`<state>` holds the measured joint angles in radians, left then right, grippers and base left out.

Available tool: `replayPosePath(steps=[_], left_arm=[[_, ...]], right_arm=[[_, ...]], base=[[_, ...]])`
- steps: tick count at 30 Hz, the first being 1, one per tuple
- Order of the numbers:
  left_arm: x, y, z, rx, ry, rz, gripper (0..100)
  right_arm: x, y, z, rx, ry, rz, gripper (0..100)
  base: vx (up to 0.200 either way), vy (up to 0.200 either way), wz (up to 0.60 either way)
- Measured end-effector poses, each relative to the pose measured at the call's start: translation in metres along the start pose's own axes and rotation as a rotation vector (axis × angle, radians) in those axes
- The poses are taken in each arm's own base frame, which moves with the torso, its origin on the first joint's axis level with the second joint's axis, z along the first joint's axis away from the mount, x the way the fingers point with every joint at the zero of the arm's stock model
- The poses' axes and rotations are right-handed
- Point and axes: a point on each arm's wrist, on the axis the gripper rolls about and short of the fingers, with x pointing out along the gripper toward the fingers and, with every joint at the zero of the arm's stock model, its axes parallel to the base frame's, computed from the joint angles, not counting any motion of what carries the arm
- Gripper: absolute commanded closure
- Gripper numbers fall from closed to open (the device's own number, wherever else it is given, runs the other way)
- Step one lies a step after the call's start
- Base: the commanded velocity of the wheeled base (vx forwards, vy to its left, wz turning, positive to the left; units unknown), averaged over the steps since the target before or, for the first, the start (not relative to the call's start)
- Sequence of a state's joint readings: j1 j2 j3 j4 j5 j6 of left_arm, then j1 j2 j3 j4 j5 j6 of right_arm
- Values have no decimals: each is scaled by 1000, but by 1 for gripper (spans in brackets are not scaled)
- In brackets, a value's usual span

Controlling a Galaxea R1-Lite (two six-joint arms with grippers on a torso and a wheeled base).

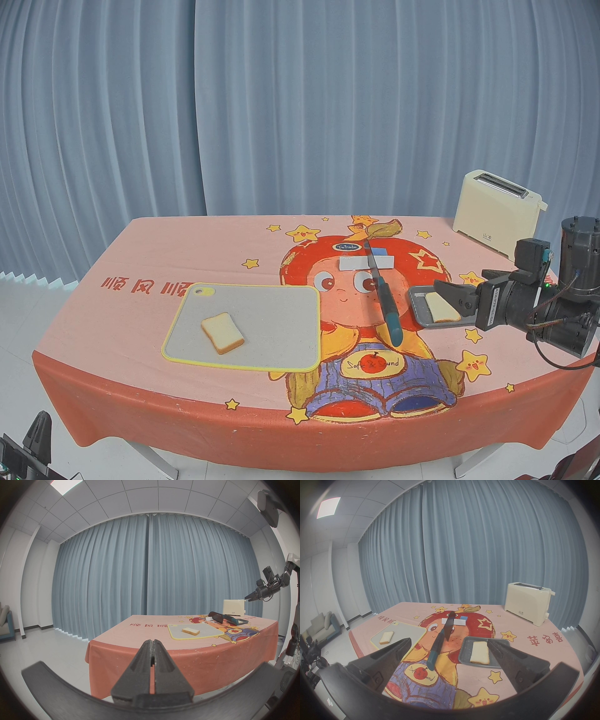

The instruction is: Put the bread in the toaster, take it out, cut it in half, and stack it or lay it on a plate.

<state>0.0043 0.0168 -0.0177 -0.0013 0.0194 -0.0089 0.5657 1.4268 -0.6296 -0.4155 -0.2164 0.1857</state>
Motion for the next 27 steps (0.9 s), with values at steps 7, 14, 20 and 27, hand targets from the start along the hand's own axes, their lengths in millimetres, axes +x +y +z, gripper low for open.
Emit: replayPosePath(steps=[7, 14, 20, 27], left_arm=[[0, 0, 0, 0, 0, 0, 100], [0, 0, 0, 0, 0, -1, 100], [0, 0, 0, 0, 0, 0, 100], [0, 0, 0, 0, 0, 0, 100]], right_arm=[[-1, 6, -4, -12, 11, 25, 0], [-1, 7, -5, -14, 15, 30, 0], [-1, 8, -5, -16, 16, 34, 0], [-2, 9, -6, -18, 17, 37, 0]], base=[[0, 200, 0], [0, 200, 0], [0, 200, 0], [0, 143, 0]])
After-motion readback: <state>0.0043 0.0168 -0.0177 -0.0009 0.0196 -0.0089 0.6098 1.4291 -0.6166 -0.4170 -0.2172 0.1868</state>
